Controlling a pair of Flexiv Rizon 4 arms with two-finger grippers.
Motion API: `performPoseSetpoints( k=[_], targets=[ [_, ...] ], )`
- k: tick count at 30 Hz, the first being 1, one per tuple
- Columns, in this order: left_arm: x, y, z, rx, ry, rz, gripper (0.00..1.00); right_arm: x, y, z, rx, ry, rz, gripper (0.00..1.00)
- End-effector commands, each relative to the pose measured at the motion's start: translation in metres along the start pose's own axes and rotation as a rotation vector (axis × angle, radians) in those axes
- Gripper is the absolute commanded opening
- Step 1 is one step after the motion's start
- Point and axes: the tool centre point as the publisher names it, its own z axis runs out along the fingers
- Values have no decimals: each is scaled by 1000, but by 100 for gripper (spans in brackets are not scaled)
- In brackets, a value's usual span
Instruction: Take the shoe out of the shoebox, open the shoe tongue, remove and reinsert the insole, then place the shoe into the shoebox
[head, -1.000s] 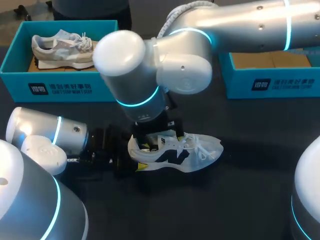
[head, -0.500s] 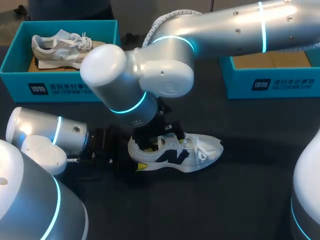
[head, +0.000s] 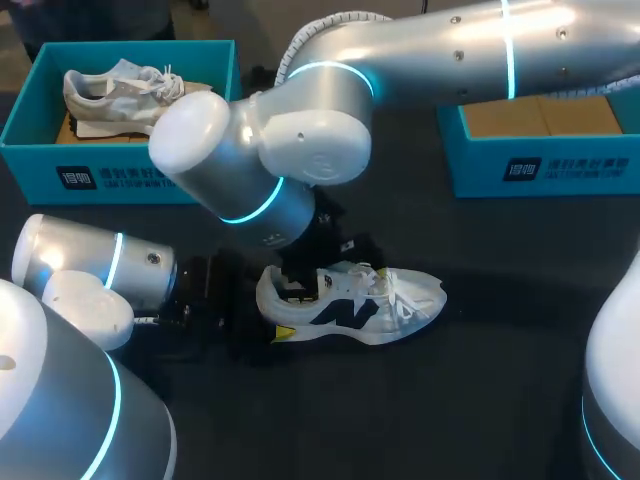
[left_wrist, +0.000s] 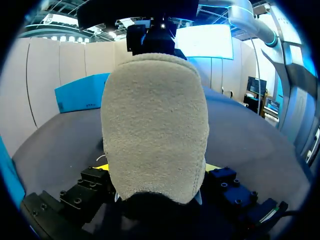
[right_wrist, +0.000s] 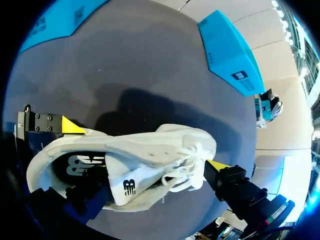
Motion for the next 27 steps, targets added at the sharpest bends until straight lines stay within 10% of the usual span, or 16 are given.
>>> performPoseSetpoints(
  k=[1, 7, 10, 13, 22, 27],
  targets=[
    [0, 3, 6, -4, -2, -1, 0, -9, -6, -11, -4, -8, 310, 100],
    [0, 3, 6, -4, -2, -1, 0, -21, -9, -23, -4, -13, 320, 95],
    [0, 3, 6, -4, -2, -1, 0, -29, -8, -28, -17, -12, 336, 52],
    [0, 3, 6, -4, -2, -1, 0, -33, -6, -29, -20, -14, 337, 32],
    [0, 3, 6, -4, -2, -1, 0, -43, -2, -28, -27, 39, 333, 0],
    [0, 3, 6, -4, -2, -1, 0, -49, -1, -18, -23, 75, 333, 0]
  ],
)
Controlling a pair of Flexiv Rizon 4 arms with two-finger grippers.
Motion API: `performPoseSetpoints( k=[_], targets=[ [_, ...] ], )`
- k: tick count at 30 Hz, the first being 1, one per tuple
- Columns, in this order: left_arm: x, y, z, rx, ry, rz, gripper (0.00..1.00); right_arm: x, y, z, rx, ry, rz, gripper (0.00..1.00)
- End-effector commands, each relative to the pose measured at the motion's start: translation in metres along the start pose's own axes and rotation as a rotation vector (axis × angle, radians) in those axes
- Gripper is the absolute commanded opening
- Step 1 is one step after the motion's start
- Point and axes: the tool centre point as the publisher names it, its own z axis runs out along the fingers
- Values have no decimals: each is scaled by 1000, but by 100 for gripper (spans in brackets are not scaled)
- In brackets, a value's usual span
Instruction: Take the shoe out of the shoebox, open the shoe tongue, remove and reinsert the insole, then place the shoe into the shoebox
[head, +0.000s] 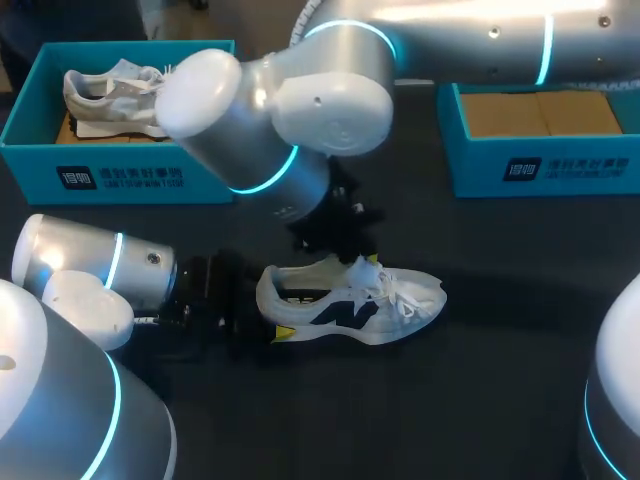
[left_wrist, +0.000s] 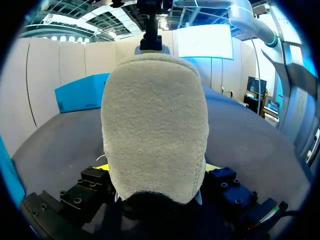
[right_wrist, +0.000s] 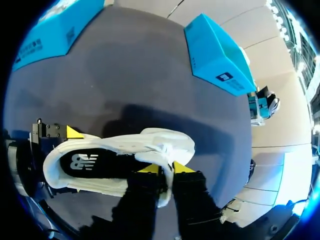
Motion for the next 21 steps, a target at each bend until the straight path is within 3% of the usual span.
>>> performPoseSetpoints(
  k=[1, 13, 21],
  targets=[
    [0, 3, 6, -4, -2, -1, 0, -16, -6, 12, -5, 53, 286, 0],
    [0, 3, 6, -4, -2, -1, 0, -49, -3, 40, -38, 151, 262, 0],
    [0, 3, 6, -4, -2, -1, 0, -62, -5, 71, -37, 183, 243, 0]
  ],
)
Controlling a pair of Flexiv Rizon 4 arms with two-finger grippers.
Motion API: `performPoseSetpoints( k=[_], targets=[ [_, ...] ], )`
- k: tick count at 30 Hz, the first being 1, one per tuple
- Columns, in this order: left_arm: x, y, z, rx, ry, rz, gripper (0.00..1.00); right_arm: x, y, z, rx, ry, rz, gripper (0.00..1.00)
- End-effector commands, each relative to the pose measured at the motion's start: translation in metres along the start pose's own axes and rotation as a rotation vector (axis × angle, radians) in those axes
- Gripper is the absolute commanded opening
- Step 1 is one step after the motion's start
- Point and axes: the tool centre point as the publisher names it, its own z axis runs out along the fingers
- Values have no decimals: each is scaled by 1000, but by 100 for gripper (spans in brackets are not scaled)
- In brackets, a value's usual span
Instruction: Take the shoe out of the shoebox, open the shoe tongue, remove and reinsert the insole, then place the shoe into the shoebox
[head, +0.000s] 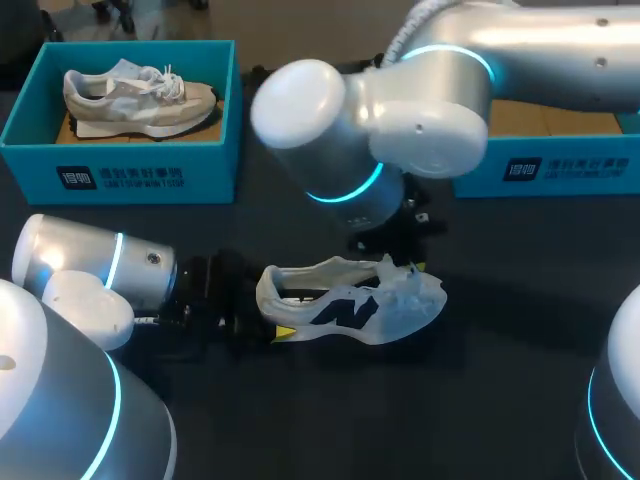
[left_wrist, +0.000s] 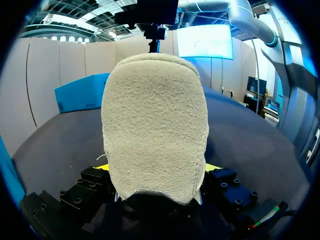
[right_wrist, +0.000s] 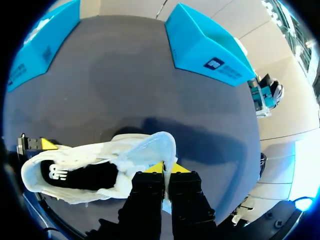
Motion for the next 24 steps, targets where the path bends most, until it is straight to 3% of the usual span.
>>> performPoseSetpoints(
  k=[1, 7, 14, 24],
  targets=[
    [0, 3, 6, -5, -2, -1, 0, -12, -5, 19, -11, 119, 122, 0],
    [0, 3, 6, -5, -2, -1, 0, -13, -8, 39, -14, 143, 101, 5],
    [0, 3, 6, -5, -2, -1, 0, -13, -12, 56, -28, 168, 95, 26],
    [0, 3, 6, -5, -2, -1, 0, -8, -14, 70, -32, 162, 86, 40]
  ],
)
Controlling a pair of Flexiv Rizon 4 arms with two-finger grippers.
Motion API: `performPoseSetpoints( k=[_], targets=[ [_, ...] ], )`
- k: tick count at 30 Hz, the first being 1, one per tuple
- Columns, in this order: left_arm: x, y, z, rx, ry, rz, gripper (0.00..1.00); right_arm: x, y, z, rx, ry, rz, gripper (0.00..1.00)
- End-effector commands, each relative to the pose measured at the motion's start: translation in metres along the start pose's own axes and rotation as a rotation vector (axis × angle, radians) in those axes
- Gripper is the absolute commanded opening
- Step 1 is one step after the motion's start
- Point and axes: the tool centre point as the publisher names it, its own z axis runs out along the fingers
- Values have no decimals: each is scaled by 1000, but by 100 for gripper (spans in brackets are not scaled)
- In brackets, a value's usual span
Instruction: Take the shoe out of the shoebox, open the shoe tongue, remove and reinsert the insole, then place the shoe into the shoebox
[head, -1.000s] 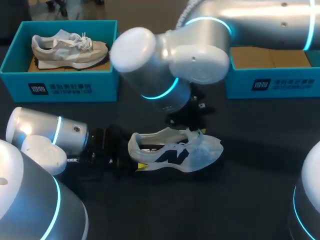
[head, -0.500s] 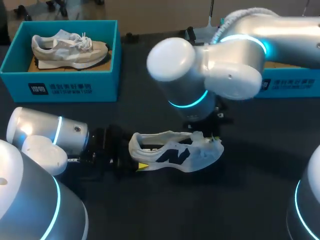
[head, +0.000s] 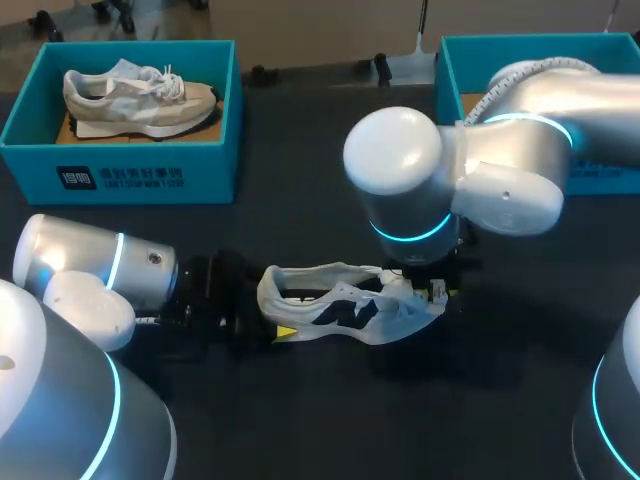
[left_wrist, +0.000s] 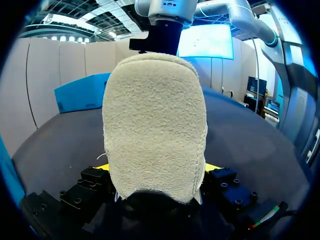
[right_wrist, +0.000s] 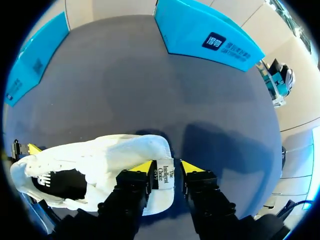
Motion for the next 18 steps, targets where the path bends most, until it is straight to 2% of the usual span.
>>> performPoseSetpoints(
  k=[1, 4, 7, 9, 10, 11, 18],
  targets=[
    [0, 4, 4, -4, -1, -1, 0, 1, -2, 8, 0, 16, -2, 41],
    [0, 4, 4, -4, -1, -1, 0, 1, -2, 2, -7, 13, -6, 45],
    [0, 4, 4, -4, -1, -1, 0, -5, -1, -12, -30, -4, -7, 49],
    [0, 4, 4, -4, -1, -1, 0, -8, 1, -21, -43, -9, -11, 70],
    [0, 4, 4, -4, -1, -1, 0, -9, 1, -23, -52, -7, -17, 87],
    [0, 4, 4, -4, -1, -1, 0, -10, 2, -26, -56, -1, -22, 100],
    [0, 4, 4, -4, -1, -1, 0, -15, 7, -48, -84, -20, -51, 100]
  ],
)
